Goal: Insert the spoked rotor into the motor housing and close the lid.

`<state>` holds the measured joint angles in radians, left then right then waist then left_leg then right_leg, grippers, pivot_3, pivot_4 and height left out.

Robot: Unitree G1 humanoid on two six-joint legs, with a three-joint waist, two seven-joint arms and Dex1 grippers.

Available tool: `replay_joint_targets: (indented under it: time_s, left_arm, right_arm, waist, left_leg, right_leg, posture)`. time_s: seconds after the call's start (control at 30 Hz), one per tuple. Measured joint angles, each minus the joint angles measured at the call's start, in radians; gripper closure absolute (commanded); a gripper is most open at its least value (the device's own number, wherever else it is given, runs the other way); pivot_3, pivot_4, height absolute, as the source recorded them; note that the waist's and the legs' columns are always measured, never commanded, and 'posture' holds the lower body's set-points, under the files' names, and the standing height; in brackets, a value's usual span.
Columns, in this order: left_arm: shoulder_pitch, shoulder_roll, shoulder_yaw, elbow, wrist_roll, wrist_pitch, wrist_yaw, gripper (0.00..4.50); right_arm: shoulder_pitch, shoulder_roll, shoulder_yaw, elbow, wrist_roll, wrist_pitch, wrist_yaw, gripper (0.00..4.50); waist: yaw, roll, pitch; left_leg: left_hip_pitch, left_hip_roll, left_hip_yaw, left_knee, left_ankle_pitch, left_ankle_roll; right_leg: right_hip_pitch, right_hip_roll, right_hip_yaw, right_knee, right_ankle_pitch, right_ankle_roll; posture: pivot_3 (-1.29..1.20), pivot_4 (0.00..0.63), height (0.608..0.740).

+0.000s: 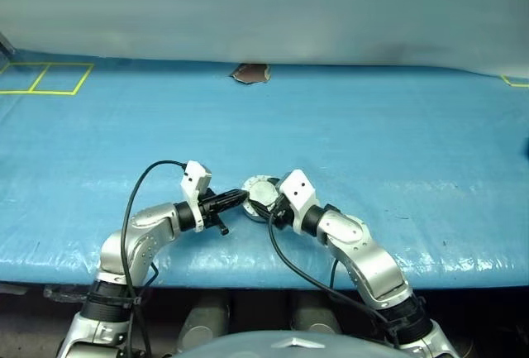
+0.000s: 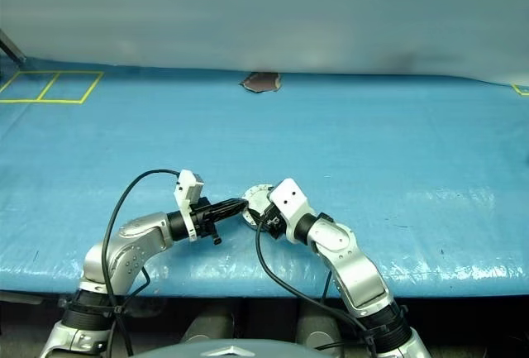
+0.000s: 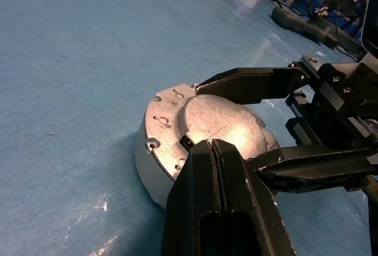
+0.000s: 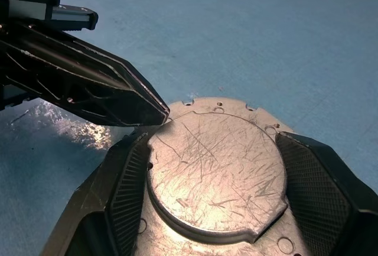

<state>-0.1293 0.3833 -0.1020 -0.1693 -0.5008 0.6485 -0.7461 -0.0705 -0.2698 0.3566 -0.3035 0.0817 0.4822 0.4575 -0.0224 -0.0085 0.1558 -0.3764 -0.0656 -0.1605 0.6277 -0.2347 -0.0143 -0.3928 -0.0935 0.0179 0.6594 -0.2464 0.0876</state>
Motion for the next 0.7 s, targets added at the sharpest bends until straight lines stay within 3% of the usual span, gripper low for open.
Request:
replay_joint_targets:
  time_s: [0.57,0.7]
  left_arm:
    - [0.005,0.019,-0.025,0.001,0.059,-0.025,0.013,4.5]
    - [0.002,0.012,-0.031,-0.001,0.059,-0.025,0.013,4.5]
  right_arm:
    - [0.001,-0.002,-0.023,-0.009,0.012,0.007,0.003,1.41]
    - [0.002,-0.02,-0.032,-0.028,0.025,0.028,0.024,0.12]
  waist:
    - [0.009,0.001,-0.002]
    - [0.012,0.001,-0.002]
  left_leg:
    - [0.0,0.0,-0.001,0.0,0.0,0.0]
    - [0.0,0.0,-0.001,0.0,0.0,0.0]
  right_leg:
    - [-0.001,0.0,0.0,-0.001,-0.001,-0.001]
    - [-0.001,0.0,-0.001,-0.001,-0.001,-0.001]
  posture:
    - [0.0,0.15,0.74]
    - [0.0,0.15,0.74]
